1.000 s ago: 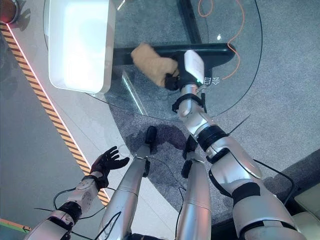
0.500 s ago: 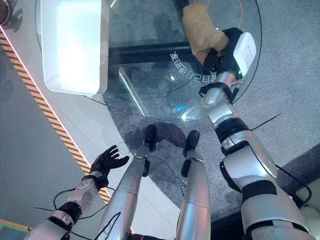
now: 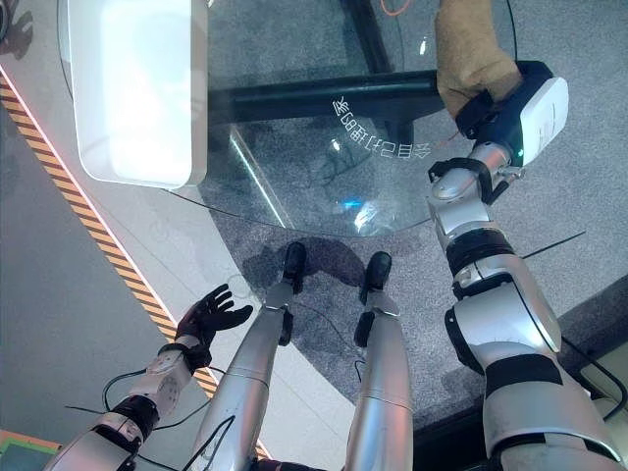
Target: Wipe the table with a cloth and put it in the basket.
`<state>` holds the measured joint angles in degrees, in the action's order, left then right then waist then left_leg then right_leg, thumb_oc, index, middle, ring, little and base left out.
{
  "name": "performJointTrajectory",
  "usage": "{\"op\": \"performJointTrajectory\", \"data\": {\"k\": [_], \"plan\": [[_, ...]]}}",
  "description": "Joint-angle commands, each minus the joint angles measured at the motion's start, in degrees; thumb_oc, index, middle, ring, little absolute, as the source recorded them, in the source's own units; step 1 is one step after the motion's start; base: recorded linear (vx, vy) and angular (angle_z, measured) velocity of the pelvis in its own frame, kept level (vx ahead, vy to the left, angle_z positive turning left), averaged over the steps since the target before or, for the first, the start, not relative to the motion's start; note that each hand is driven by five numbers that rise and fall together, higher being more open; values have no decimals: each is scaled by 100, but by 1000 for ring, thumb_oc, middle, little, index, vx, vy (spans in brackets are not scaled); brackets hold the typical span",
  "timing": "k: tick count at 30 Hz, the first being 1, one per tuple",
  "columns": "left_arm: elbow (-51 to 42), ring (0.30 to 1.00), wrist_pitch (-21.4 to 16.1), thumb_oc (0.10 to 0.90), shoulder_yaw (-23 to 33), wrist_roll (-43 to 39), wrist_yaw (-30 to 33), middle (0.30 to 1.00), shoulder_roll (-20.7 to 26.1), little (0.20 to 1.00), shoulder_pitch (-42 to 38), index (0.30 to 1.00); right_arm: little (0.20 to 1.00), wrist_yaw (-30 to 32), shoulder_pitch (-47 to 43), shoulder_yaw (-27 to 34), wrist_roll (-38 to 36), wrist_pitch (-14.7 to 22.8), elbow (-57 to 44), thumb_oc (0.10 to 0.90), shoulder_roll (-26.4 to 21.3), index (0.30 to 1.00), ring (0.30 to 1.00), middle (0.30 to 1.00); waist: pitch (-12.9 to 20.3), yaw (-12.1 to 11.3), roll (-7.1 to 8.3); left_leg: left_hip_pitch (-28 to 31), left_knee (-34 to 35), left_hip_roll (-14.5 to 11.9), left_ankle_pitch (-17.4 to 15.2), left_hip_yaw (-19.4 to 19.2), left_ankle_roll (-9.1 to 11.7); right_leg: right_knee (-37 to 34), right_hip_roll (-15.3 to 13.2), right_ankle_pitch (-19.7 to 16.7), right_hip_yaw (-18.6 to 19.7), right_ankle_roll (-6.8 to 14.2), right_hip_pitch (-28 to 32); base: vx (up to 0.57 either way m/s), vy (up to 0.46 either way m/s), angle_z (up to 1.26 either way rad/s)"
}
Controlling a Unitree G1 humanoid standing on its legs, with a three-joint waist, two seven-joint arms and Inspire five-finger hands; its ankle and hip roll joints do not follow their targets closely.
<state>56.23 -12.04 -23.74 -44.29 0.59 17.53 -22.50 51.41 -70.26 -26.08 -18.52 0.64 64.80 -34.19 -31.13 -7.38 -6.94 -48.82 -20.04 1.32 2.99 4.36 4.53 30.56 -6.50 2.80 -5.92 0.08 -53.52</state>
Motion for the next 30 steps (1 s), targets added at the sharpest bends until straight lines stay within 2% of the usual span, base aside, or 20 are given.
{"op": "performJointTrajectory", "data": {"k": [1, 8, 15, 23, 30], "plan": [[267, 900, -98, 800, 183, -169, 11, 900, 239, 900, 192, 900, 200, 725, -237, 224, -308, 97, 383, 100, -1025, 300, 300, 300, 134, 202, -220, 32, -214, 235, -307, -454, -447, -223, 276, 93, -294, 27, 121, 0, 0, 0], [253, 900, -12, 800, 226, -164, -6, 900, 354, 900, 139, 900, 200, 572, -203, 248, -288, 239, 384, 100, -1042, 300, 300, 300, 134, 209, -157, 17, -223, 232, -315, -418, -450, -242, 304, 72, -286, 49, 136, 0, -5, 0], [266, 900, 2, 800, 275, -125, -25, 900, 349, 900, 78, 900, 200, 15, -287, -35, -6, 474, -117, 100, -831, 300, 300, 300, 134, 205, -143, 39, -176, 252, -292, -391, -434, -264, 333, 85, -273, 44, 156, -3, -1, -1], [326, 900, -15, 800, 316, -23, -66, 900, 294, 900, 45, 900, 200, -624, -339, -613, 338, 408, -1048, 100, -382, 300, 300, 300, 134, 160, -149, 110, -120, 278, -244, -392, -402, -269, 335, 142, -313, -2, 224, 0, 0, 0], [372, 900, -91, 800, 345, 95, -85, 900, 167, 900, 65, 900, 200, -1226, -219, -928, 643, 199, -1836, 100, 46, 300, 300, 300, 134, 133, -169, 185, -65, 298, -204, -417, -380, -278, 333, 182, -345, -35, 291, 0, 0, 0]]}}
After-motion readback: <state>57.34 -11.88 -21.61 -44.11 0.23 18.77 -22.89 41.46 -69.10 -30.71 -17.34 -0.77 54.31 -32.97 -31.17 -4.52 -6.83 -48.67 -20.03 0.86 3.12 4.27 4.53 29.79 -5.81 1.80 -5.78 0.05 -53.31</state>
